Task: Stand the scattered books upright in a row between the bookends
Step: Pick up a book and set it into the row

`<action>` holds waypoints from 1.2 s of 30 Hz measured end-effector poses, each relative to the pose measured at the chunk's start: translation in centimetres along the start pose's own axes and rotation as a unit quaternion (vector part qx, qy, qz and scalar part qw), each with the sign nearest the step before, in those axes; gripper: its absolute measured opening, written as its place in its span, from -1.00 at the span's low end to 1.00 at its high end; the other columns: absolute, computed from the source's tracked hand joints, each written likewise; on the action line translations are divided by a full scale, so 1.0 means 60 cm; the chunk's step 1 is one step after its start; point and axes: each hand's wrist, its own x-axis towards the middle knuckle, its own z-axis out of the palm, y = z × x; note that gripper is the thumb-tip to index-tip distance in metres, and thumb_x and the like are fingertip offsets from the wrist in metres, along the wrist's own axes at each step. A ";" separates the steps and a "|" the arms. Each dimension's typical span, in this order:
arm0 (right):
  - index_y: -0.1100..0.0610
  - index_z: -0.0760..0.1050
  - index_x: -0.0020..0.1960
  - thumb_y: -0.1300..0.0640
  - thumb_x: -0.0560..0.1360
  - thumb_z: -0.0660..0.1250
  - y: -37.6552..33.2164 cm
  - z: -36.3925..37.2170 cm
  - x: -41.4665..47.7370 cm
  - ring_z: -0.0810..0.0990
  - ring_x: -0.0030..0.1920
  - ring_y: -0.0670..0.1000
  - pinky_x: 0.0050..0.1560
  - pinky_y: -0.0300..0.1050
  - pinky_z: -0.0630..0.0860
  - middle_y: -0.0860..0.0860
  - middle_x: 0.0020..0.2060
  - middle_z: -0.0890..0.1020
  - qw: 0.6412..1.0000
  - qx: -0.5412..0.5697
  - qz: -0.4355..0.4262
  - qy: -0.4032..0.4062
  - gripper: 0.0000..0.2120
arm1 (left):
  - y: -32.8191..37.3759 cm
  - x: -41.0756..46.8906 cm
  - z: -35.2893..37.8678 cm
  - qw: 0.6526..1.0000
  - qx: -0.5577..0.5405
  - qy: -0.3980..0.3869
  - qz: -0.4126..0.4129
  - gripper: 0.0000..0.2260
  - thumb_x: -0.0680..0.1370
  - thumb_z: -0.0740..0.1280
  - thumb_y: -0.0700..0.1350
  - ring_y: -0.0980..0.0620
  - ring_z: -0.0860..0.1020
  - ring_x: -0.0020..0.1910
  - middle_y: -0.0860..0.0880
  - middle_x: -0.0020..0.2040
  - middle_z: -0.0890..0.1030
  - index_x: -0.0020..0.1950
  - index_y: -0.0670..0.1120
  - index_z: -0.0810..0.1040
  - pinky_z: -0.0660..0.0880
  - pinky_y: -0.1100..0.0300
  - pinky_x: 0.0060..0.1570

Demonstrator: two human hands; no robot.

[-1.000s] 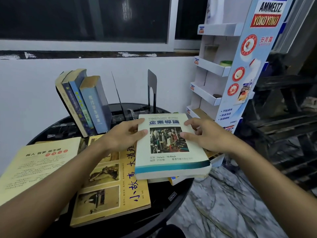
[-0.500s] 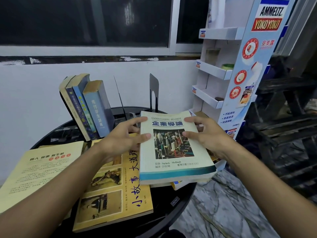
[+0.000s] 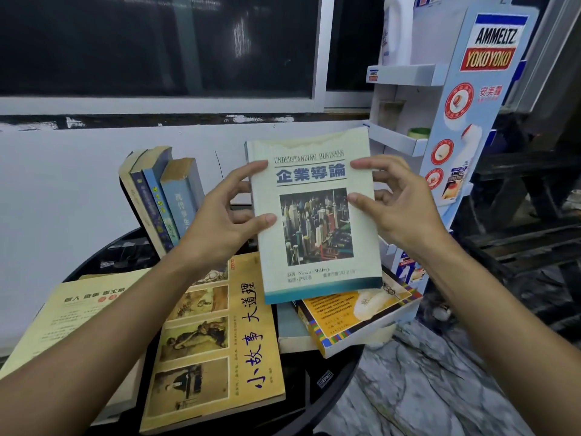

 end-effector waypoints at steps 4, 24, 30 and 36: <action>-0.07 0.55 0.18 0.31 0.47 0.51 0.004 0.000 0.002 0.52 0.32 0.01 0.24 -0.10 0.57 0.08 0.29 0.43 0.996 -0.037 -0.082 0.019 -0.60 | 0.009 0.001 0.007 0.999 0.017 0.013 0.046 -0.37 0.53 0.42 -0.33 -0.03 0.68 0.14 0.01 0.35 0.45 0.48 0.18 0.38 0.66 -0.13 0.02; -0.02 0.26 0.56 0.05 0.56 0.42 -0.062 0.084 -0.073 0.36 0.40 -0.02 0.38 -0.03 0.45 -0.04 0.37 0.33 0.963 -0.223 -0.152 -0.019 -0.37 | 0.004 -0.042 0.029 0.993 0.038 -0.021 0.113 -0.46 0.57 0.36 -0.31 0.07 0.55 0.33 0.25 0.35 0.50 0.47 0.11 0.40 0.66 0.02 0.05; -0.08 0.01 0.64 0.02 0.55 0.44 -0.094 0.098 -0.084 0.27 0.44 -0.26 0.37 -0.34 0.36 -0.12 0.41 0.26 0.976 -0.173 -0.120 -0.052 -0.17 | 0.007 -0.069 0.038 0.992 -0.005 -0.016 0.125 -0.43 0.58 0.34 -0.36 -0.07 0.56 0.34 -0.06 0.42 0.51 0.52 -0.01 0.28 0.63 -0.07 0.13; -0.21 -0.04 0.63 0.00 0.55 0.44 -0.116 0.086 -0.080 0.38 0.41 -0.20 0.25 -0.15 0.57 -0.12 0.37 0.33 0.984 -0.137 -0.100 -0.047 -0.14 | 0.010 -0.090 0.055 0.993 0.004 -0.029 0.118 -0.35 0.57 0.36 -0.34 0.02 0.49 0.41 0.08 0.47 0.47 0.59 0.03 0.23 0.64 0.03 0.11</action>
